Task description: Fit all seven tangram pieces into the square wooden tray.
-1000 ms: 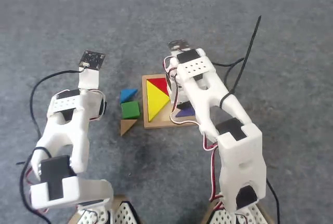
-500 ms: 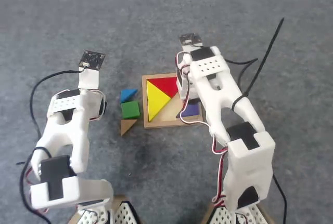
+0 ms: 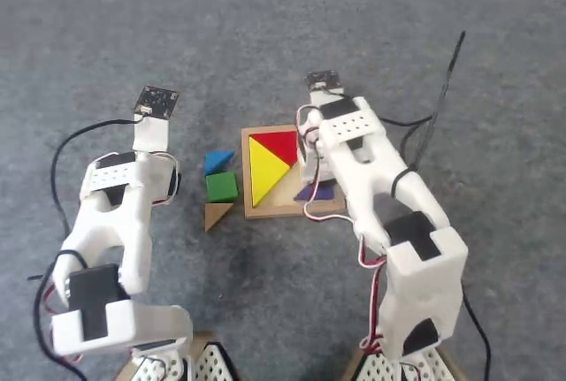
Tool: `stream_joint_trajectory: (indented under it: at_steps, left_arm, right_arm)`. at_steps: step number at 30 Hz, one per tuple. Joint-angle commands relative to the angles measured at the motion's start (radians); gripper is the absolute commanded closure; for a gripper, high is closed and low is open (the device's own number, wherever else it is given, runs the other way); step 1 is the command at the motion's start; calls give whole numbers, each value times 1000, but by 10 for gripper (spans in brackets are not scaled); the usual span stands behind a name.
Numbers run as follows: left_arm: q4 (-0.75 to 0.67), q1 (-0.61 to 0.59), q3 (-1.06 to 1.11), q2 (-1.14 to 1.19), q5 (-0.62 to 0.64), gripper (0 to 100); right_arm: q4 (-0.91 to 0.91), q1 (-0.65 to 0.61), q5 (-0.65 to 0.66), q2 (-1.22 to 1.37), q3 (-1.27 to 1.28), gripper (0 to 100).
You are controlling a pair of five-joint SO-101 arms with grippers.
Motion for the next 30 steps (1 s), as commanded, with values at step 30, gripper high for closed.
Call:
stream_joint_trajectory:
  at_steps: [30]
  left_arm:
    - [-12,-3,-5,-54,0,902]
  right_arm:
    - [-42,-114,11,71,-170,989]
